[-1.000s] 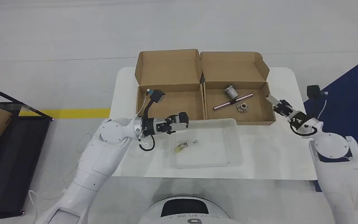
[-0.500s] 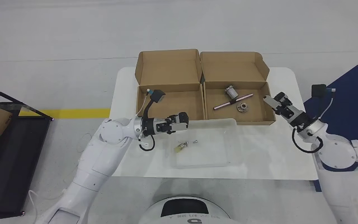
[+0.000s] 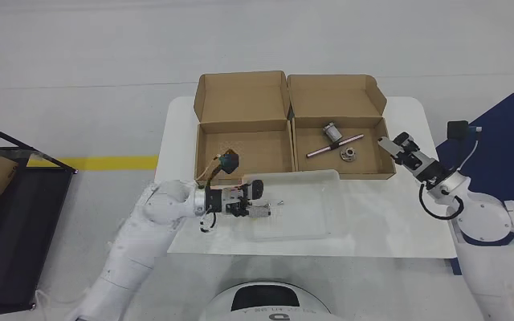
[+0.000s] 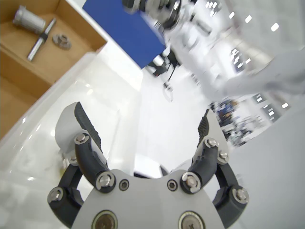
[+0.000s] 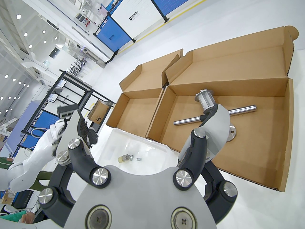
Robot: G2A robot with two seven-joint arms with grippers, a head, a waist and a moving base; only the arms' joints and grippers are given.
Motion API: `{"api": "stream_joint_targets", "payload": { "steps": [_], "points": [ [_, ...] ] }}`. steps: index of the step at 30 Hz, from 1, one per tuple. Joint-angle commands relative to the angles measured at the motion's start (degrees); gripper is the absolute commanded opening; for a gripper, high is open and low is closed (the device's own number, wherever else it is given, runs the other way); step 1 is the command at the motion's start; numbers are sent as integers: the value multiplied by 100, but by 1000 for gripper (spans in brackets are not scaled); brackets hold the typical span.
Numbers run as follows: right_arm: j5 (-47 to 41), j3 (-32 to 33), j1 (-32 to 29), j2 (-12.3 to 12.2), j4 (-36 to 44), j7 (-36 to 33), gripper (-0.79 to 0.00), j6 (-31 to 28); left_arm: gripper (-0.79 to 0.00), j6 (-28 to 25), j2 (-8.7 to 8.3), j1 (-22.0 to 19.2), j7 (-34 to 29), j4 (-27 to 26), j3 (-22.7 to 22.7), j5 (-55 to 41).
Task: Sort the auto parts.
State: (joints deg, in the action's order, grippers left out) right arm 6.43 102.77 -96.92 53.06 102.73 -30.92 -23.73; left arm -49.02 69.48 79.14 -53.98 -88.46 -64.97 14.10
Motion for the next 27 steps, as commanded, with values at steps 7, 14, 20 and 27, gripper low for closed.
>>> {"api": "stream_joint_targets", "payload": {
  "steps": [7,14,20,27],
  "points": [
    [0,0,0,0,0,0,0,0,0,-424,60,207,512,-146,450,1131],
    [0,0,0,0,0,0,0,0,0,-424,60,207,512,-146,450,1131],
    [0,0,0,0,0,0,0,0,0,99,-28,262,774,-1006,123,2040],
    [0,0,0,0,0,0,0,0,0,1363,-72,-138,-225,-1717,382,3216]
  ]
}}
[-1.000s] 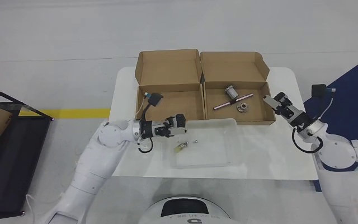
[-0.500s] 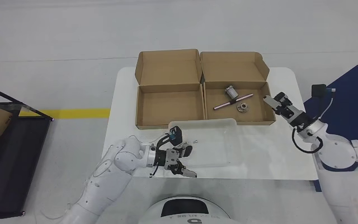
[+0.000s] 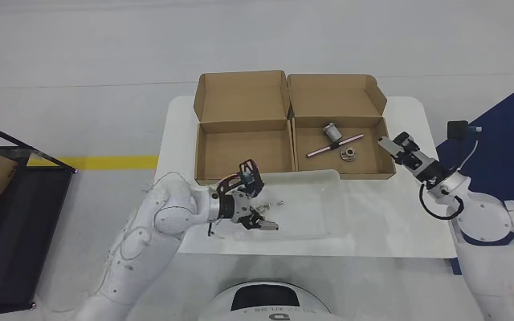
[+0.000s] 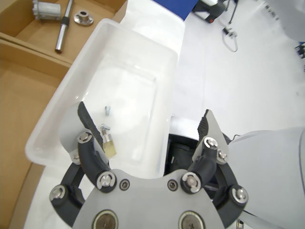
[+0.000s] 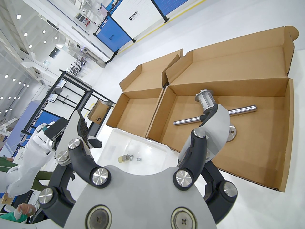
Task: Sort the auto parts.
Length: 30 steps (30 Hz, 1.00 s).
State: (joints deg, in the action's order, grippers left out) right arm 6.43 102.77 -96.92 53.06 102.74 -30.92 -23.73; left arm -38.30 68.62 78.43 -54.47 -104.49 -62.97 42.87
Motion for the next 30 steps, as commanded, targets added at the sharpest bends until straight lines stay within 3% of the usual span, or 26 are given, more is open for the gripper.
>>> {"api": "stream_joint_targets", "payload": {
  "steps": [1,8,11,12,13,15,30],
  "points": [
    [0,0,0,0,0,0,0,0,0,499,32,-138,-282,-190,358,654],
    [0,0,0,0,0,0,0,0,-18,1694,249,-678,-95,34,1528,2301],
    [0,0,0,0,0,0,0,0,-160,1988,366,-949,-79,340,1963,2688],
    [0,0,0,0,0,0,0,0,-271,2042,406,-1033,-100,463,2101,2779],
    [0,0,0,0,0,0,0,0,-326,2097,448,-1116,-112,568,2231,2843],
    [0,0,0,0,0,0,0,0,-397,2170,530,-1259,-119,798,2461,2906],
    [0,0,0,0,0,0,0,0,-493,2372,897,-1866,-47,1876,2990,2767]
  ]
}}
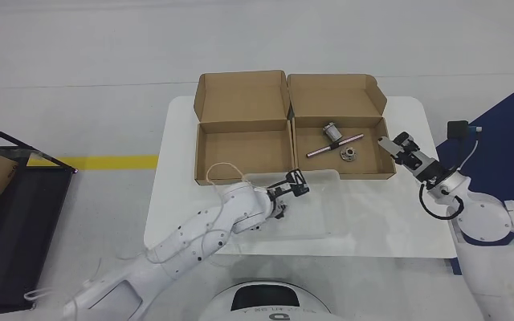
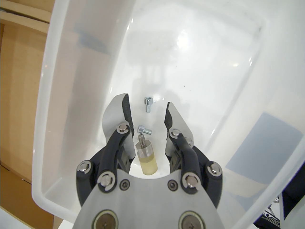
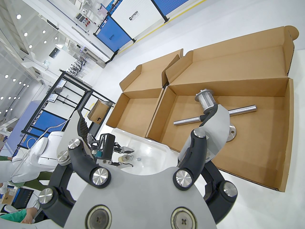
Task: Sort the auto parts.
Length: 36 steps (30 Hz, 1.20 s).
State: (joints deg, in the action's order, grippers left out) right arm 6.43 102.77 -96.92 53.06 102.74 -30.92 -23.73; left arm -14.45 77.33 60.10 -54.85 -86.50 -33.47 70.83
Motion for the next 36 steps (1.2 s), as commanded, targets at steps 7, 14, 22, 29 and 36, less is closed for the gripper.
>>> {"api": "stream_joint_targets", "payload": {
  "steps": [7,14,22,29,36],
  "points": [
    [0,0,0,0,0,0,0,0,-594,91,192,-217,-7,454,249,-28],
    [0,0,0,0,0,0,0,0,-606,228,300,-289,-14,646,343,52],
    [0,0,0,0,0,0,0,0,-646,352,398,-312,-74,841,405,144],
    [0,0,0,0,0,0,0,0,-785,401,465,-312,-141,905,433,225],
    [0,0,0,0,0,0,0,0,-785,464,376,-30,234,322,190,370]
  ]
}}
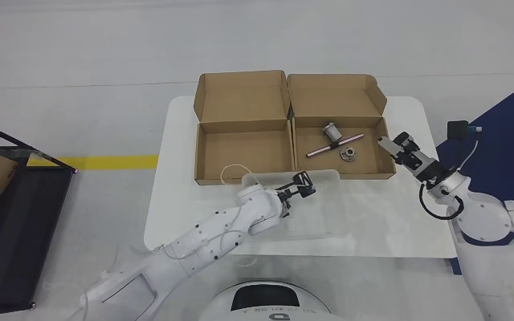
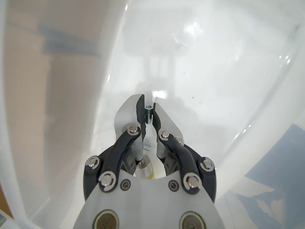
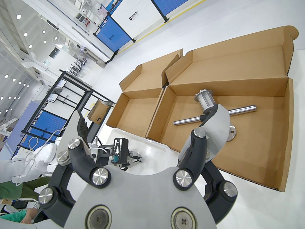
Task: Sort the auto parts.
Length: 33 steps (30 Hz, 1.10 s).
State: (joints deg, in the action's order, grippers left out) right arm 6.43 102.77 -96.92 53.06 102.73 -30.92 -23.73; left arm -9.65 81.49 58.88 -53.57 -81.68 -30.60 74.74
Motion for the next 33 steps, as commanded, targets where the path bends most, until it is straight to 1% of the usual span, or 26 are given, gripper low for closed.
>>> {"api": "stream_joint_targets", "payload": {
  "steps": [1,4,6,8,9,11,13,15,17,19,33],
  "points": [
    [0,0,0,0,0,0,0,0,-785,-62,-84,194,259,-335,-231,-113],
    [0,0,0,0,0,0,0,0,-785,-387,-275,590,762,-826,-799,-506],
    [0,0,0,0,0,0,0,0,-785,-774,-429,930,1226,-1123,-1356,-980],
    [0,0,0,0,0,0,0,0,-785,-1239,-567,1260,1640,-1271,-1945,-1610],
    [0,0,0,0,0,0,0,0,-785,-1563,-626,1412,1777,-1292,-2213,-2049],
    [0,0,0,0,0,0,0,0,-785,-2178,-731,1620,1840,-1199,-2727,-3013],
    [0,0,0,0,0,0,0,0,-785,-2578,-810,1742,1798,-1084,-3096,-3738],
    [0,0,0,0,0,0,0,0,-785,-2810,-867,1803,1750,-952,-3359,-4343],
    [0,0,0,0,0,0,0,0,-785,-2899,-910,1835,1708,-867,-3545,-4751],
    [0,0,0,0,0,0,0,0,-785,-2928,-943,1908,1653,-854,-3639,-5045],
    [0,0,0,0,0,0,0,0,-785,-2928,-943,1908,1653,-854,-3639,-5045]
  ]
}}
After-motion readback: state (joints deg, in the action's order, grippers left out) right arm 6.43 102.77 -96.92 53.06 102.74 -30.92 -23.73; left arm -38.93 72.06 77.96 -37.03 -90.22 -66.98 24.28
